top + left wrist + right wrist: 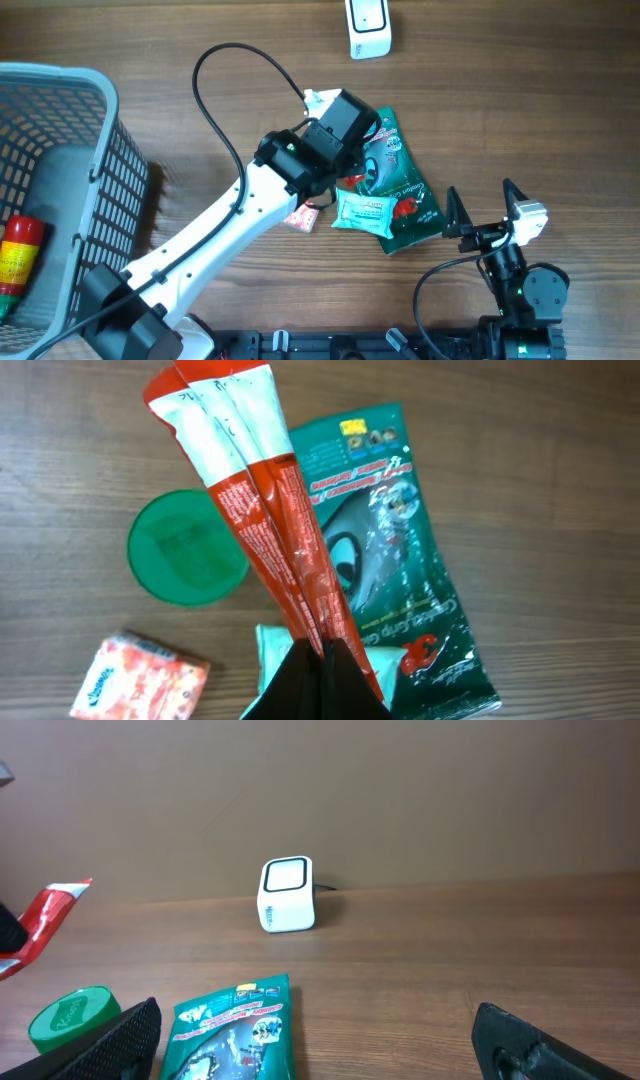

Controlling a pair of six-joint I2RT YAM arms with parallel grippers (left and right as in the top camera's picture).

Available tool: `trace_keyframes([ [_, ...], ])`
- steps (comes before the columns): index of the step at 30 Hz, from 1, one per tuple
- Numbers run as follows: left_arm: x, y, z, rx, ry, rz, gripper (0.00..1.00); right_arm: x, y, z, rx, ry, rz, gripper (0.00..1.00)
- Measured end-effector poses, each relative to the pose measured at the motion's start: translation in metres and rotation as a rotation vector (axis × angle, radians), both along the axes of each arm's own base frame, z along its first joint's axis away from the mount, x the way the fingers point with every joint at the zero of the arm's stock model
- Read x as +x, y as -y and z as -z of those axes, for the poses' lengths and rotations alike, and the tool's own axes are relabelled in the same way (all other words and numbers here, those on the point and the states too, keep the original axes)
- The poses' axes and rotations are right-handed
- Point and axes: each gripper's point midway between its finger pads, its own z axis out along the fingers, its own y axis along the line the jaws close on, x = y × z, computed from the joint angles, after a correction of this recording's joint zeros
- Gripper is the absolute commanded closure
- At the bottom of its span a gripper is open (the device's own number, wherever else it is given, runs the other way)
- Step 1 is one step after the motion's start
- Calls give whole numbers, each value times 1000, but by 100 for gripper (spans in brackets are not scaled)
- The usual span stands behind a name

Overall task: Scan the item barcode
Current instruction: 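Carry the red stick pack out and drop it right of the gloves pack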

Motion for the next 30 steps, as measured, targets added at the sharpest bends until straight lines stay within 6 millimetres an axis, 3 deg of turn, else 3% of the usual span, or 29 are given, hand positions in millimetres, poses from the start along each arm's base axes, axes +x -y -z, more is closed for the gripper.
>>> trace_keyframes([
  [2, 4, 8, -5, -37, 17, 10, 96, 0, 0, 0, 0, 0, 0, 0],
  [6, 14, 41, -19, -173, 66, 66, 96, 0, 0, 0, 0, 0, 0, 0],
  [8, 18, 64, -16, -224, 81, 108, 96, 0, 0, 0, 0, 0, 0, 0],
  [10, 18, 79, -5, -236, 71, 135, 96, 0, 0, 0, 0, 0, 0, 0],
  [11, 15, 96, 15, -235, 41, 168, 96, 0, 0, 0, 0, 0, 0, 0],
  [13, 13, 118, 31, -259, 28, 209, 96, 0, 0, 0, 0, 0, 0, 1],
  [15, 4, 150, 61, -282, 3, 274, 96, 0, 0, 0, 0, 0, 0, 0],
  [19, 1, 190, 77, -347, 57, 334, 95, 0, 0, 0, 0, 0, 0, 0],
  [21, 7, 198, 83, -357, 91, 329, 83, 0, 0, 0, 0, 0, 0, 0],
  [23, 15, 201, 91, -353, 125, 325, 57, 0, 0, 0, 0, 0, 0, 0],
  [25, 18, 200, 104, -320, 135, 333, 39, 0, 0, 0, 0, -1, 0, 0],
  [26, 18, 197, 115, -289, 125, 342, 37, 0, 0, 0, 0, 0, 0, 0],
  [29, 13, 183, 123, -216, 86, 356, 15, 0, 0, 0, 0, -1, 0, 0],
  [30, 12, 174, 123, -182, 66, 360, 13, 0, 0, 0, 0, -1, 0, 0],
])
